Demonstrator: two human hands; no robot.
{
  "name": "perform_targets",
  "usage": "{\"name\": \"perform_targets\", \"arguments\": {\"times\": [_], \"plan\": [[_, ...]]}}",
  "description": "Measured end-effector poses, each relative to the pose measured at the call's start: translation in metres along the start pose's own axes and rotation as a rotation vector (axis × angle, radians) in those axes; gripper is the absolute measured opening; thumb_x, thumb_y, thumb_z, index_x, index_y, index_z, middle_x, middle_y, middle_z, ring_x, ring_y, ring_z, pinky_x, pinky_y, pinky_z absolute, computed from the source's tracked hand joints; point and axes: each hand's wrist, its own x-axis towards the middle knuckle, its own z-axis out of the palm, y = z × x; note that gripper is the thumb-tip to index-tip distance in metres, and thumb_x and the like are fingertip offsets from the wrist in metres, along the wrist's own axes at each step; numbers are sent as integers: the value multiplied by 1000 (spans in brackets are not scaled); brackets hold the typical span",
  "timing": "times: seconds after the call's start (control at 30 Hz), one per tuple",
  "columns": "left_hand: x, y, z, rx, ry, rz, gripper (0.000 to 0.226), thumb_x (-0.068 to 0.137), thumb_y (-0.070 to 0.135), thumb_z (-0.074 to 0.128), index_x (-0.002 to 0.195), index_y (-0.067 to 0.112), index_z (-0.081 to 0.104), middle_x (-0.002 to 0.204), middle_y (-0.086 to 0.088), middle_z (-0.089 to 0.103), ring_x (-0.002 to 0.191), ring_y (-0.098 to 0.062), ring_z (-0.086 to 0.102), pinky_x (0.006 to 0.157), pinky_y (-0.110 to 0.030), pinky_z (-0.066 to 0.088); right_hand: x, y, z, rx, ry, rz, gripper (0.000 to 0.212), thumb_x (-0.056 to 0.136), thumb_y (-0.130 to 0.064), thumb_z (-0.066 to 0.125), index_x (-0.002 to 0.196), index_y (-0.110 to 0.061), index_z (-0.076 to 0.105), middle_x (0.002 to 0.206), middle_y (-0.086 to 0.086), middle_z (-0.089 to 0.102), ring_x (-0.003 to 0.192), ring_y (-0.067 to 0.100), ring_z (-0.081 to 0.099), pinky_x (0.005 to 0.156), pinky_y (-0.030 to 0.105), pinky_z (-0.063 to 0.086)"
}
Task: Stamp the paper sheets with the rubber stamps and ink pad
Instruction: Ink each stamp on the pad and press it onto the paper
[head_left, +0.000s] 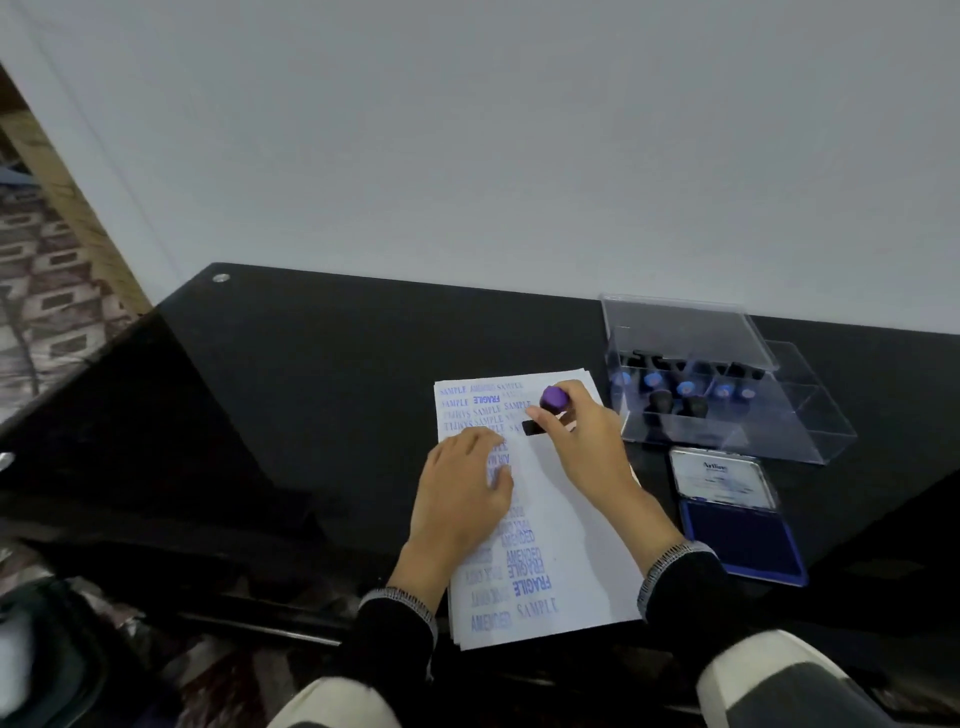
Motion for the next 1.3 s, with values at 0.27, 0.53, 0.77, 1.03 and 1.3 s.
{"name": "perform_targets", "arguments": {"times": [0.27, 0.53, 0.77, 1.03, 1.3], "plan": [[1, -4, 4, 5, 15, 9, 41, 94, 37, 48, 133, 23, 50, 135, 11, 48, 126, -5, 41, 110, -25, 24, 6, 10, 12, -166, 37, -16, 26, 88, -39, 64, 101, -20, 51, 77, -11, 56, 65, 6, 54, 61, 19, 42], [2, -4, 6, 22, 2, -7, 43, 95, 38, 46, 135, 23, 48, 137, 11, 47, 127, -5, 40, 110, -25, 23, 2, 12, 21, -225, 14, -44, 34, 89, -41, 60, 113, -19, 52, 97, -2, 66, 83, 16, 62, 75, 30, 51], [2, -4, 6, 28, 1, -3, 43, 95, 39, 47, 137, 29, 50, 136, 12, 47, 125, -6, 41, 108, -24, 24, 2, 10, 24, -271, 10, -41, 35, 90, -41, 59, 116, -18, 53, 98, 1, 68, 85, 17, 63, 72, 24, 46], [1, -5, 5, 55, 5, 19, 42, 94, 36, 47, 135, 30, 53, 135, 9, 49, 124, -9, 43, 107, -28, 28, 1, 9, 26, -305, 14, -40, 35, 90, -40, 59, 116, -17, 53, 97, 1, 68, 85, 19, 64, 74, 29, 50], [1, -4, 5, 58, -4, 20, 42, 95, 37, 46, 135, 30, 53, 137, 8, 47, 126, -10, 42, 108, -30, 29, -1, 10, 31, -375, 51, -54, 37, 90, -41, 59, 117, -16, 53, 97, 3, 69, 83, 20, 64, 73, 29, 49]]}}
